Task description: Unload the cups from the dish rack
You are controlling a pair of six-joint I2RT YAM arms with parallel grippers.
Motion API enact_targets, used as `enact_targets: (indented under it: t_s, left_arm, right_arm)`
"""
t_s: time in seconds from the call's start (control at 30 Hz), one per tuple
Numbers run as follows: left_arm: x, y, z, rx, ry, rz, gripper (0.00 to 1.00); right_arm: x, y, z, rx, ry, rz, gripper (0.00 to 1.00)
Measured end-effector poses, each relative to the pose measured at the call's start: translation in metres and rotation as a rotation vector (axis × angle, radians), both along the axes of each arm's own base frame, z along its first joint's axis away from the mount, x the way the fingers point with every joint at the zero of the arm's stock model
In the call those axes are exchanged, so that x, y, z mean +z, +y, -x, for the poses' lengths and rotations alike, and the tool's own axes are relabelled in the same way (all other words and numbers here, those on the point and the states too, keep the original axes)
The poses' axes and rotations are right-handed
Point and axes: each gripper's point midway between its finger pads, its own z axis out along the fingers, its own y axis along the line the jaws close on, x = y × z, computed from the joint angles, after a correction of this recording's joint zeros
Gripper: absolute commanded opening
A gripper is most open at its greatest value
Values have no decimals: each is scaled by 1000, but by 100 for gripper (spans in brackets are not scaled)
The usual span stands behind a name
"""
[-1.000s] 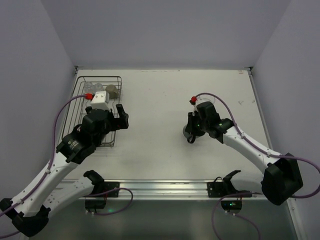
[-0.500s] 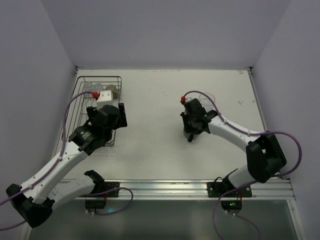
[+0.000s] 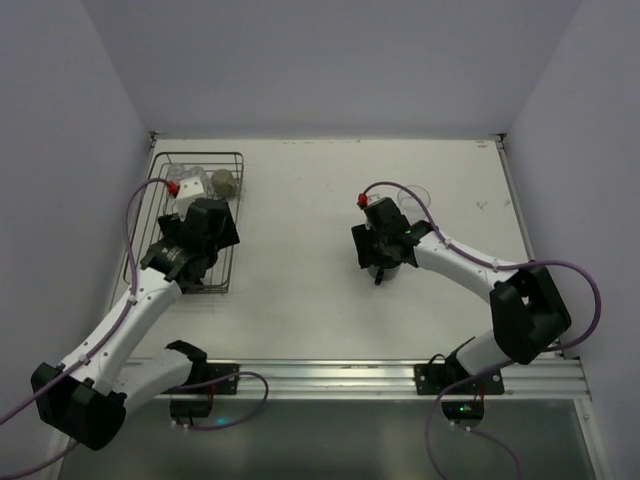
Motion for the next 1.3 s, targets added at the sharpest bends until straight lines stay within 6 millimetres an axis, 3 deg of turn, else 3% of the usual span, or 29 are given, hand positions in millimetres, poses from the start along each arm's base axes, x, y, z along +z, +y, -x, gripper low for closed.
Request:
enact_targets:
  t_s: [0.03,0.13,0.3,0.53,0.87,1.17,1.2,1.27,1.3]
  left_arm:
    - [-1,13,5,38,1,1,100]
    - [-3,45,26,135,-12,20,100]
    - [-2,61,38,206,-17,55,100]
    - [-47,94,38,351,152,82,100]
    - [-65,104,34,374,199,140,100]
    - [-100,107,31,360,292,162,100]
    - [-101,107,30,358,289,164,98]
    - [-103,108,28,354,278,167,84]
    - [-103,108,26,351,273,167,67]
  right_arm:
    - [2,0,0,1,-8,-6,68]
    - [14,3,0,7,-44,-42,79]
    - [34,6,2,21,-101,-102,89]
    - [53,12,5,46,-150,-170,92]
    - [58,22,14,94,-150,-233,93]
    - [65,28,18,120,-162,-262,93]
    - [65,28,18,121,-162,-262,93]
    - [66,29,19,124,-163,-263,93]
    - [66,29,19,125,-163,-264,93]
